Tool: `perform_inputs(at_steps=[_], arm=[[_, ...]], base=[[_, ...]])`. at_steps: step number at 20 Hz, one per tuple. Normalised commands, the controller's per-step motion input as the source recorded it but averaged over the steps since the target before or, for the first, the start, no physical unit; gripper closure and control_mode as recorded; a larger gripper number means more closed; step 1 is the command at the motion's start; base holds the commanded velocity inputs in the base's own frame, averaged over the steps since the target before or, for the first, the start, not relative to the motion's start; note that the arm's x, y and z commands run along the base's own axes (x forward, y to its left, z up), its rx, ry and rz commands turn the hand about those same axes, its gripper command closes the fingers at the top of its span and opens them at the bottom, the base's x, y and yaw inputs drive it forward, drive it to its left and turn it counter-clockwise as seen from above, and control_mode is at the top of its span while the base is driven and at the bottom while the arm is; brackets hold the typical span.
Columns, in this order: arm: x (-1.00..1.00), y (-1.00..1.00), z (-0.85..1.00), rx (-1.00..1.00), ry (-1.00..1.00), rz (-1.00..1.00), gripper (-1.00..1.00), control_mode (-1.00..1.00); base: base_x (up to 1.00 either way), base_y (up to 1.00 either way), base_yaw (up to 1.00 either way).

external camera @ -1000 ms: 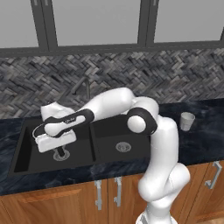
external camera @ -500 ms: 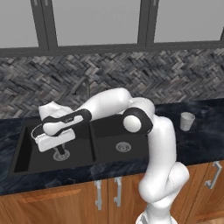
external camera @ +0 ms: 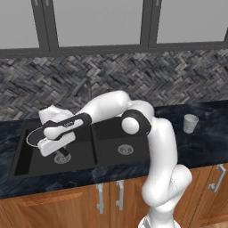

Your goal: Place the pan in the left basin and the glass cup in the right basin of the sink.

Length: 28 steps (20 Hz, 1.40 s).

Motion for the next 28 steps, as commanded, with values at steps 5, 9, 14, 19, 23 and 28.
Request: perform_inputs(at_steps=[5,9,14,19,23,28], arm=[[0.26,0.0,-0.17,0.0,0.0,0.16,1.0,-1.0],[0.32,-0.09,-0.12,0.0,0.05,0.04,1.0,-1.0],[0.3,-0.08,-0.14,0.0,0.11,0.0,1.0,-1.0],[0.29,-0.02,-0.17,0.0,0.05,0.0,1.0,-1.0],[0.3,0.0,-0.22,0.0,0.0,0.01,1.0,-1.0],[0.33,0.0,-0.23,-0.01,0.0,0.05,1.0,-1.0]], base=[[0.0,0.0,0.0],[0.0,0.0,0.0],[0.0,0.0,0.0],[0.0,0.0,0.0],[0.0,0.0,0.0],[0.0,0.0,0.0]])
